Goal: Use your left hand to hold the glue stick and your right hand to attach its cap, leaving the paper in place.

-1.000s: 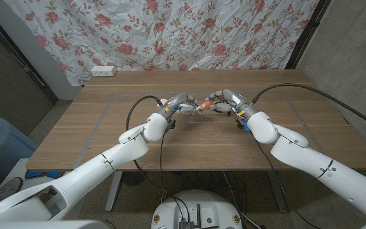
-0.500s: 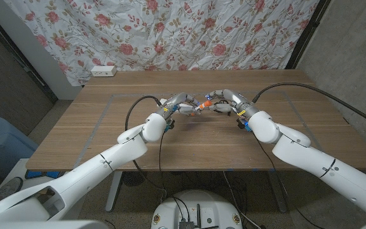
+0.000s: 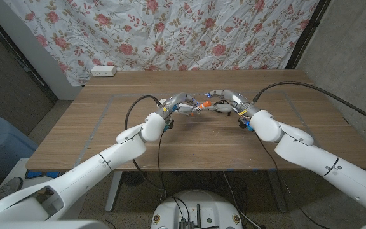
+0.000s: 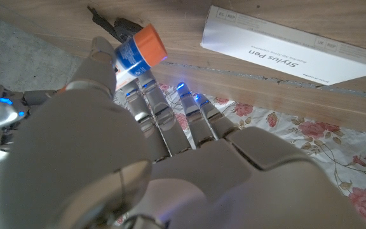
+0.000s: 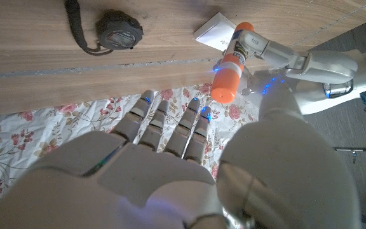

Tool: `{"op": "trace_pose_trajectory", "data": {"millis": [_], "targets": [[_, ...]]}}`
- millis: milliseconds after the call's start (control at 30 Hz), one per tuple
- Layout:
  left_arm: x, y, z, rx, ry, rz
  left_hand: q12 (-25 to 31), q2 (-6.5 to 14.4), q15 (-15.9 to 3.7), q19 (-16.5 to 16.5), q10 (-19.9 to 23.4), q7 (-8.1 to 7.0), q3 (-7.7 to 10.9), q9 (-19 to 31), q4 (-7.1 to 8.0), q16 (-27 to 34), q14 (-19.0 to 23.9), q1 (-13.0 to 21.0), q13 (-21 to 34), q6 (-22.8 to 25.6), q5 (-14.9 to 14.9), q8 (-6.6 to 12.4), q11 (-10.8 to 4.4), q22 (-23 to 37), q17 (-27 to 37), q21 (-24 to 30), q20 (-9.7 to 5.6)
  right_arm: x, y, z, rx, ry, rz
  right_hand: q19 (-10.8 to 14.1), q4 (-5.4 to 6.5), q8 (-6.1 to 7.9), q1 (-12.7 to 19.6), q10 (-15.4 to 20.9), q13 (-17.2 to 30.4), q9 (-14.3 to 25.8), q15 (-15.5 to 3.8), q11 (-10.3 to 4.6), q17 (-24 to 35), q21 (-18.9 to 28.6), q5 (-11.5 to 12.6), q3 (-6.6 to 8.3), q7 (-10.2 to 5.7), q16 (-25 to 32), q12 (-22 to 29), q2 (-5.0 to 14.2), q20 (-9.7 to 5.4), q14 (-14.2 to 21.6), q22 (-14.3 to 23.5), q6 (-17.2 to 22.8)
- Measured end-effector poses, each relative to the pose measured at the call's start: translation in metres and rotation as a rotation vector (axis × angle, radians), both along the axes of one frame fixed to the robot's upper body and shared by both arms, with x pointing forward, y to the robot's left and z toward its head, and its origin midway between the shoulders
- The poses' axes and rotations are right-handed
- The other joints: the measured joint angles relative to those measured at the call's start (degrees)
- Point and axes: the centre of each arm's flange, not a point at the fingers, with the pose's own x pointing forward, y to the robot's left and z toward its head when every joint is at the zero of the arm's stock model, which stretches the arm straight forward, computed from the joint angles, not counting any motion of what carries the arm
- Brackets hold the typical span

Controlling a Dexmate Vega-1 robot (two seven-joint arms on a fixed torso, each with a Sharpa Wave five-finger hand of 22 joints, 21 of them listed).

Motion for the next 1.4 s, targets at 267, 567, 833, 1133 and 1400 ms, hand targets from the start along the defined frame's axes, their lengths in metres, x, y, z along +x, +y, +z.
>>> {"op": "trace_pose_trajectory", "data": {"millis": [267,567,833,1133,1400], "targets": [[0.000,0.003,0.002,0.007,-0.006,0.005,0.0,0.0,0.00,0.0,0.0,0.00,0.00,0.0,0.00,0.0,0.0,0.0,0.0,0.0,-0.2,-0.01,0.00,0.0,0.0,0.0,0.00,0.001,-0.004,0.002,0.001,0.017,0.016,-4.3,1.55,-0.79,-4.3,-5.7,-0.3,-0.3,1.99,1.80,0.2,-0.2,2.5,-1.55,0.13,-1.5,0.0,0.64,0.92,-4.2,0.0,-6.2],[0.002,0.006,0.006,0.010,-0.012,0.009,-0.2,0.0,0.00,0.0,0.0,0.00,0.00,0.0,0.00,0.0,0.0,0.0,0.0,0.0,0.1,-0.22,0.00,0.0,0.0,0.0,0.00,0.001,-0.012,-0.001,0.031,0.020,0.054,-10.2,4.51,-1.00,-11.6,-14.7,-0.5,-0.3,3.46,3.48,0.5,-0.2,2.3,-3.82,1.33,-2.7,-0.2,3.06,1.97,-11.0,0.0,-14.6],[0.004,0.007,0.008,0.010,-0.014,0.011,0.0,0.0,0.00,0.0,0.0,0.00,0.00,0.0,0.00,0.0,0.0,0.0,0.0,0.0,0.1,-0.10,0.00,0.0,0.0,0.0,0.00,0.001,-0.020,-0.003,0.059,-0.008,0.077,-10.4,5.00,-1.00,-13.8,-17.4,-0.5,-0.3,2.49,3.46,0.4,-0.2,1.7,-4.32,1.96,-2.7,-0.2,3.62,0.83,-12.5,0.0,-15.6],[0.006,0.005,0.010,0.003,-0.014,0.011,0.0,0.0,0.00,0.0,0.0,0.00,0.00,0.0,0.00,0.0,0.0,0.0,0.0,0.0,0.0,0.00,0.00,0.0,0.0,0.0,0.00,0.000,-0.027,-0.007,0.074,-0.038,0.107,-10.7,7.54,-1.00,-18.0,-20.4,-0.8,-0.5,1.73,3.75,0.4,0.0,0.1,-5.09,3.30,-2.7,-0.2,6.67,-0.22,-14.4,0.0,-18.4],[0.007,0.005,0.012,-0.004,-0.012,0.019,0.0,0.0,0.00,0.0,0.0,0.00,0.00,0.0,0.00,0.0,0.0,0.0,0.0,0.0,0.0,0.00,0.00,0.0,0.0,0.0,0.00,0.002,-0.035,-0.014,0.071,-0.046,0.108,-12.1,11.53,-1.15,-24.9,-22.4,-1.0,-0.5,1.16,3.33,0.5,0.0,-1.7,-5.53,4.12,-2.7,-0.2,11.49,-0.58,-16.6,0.2,-20.4]]}}
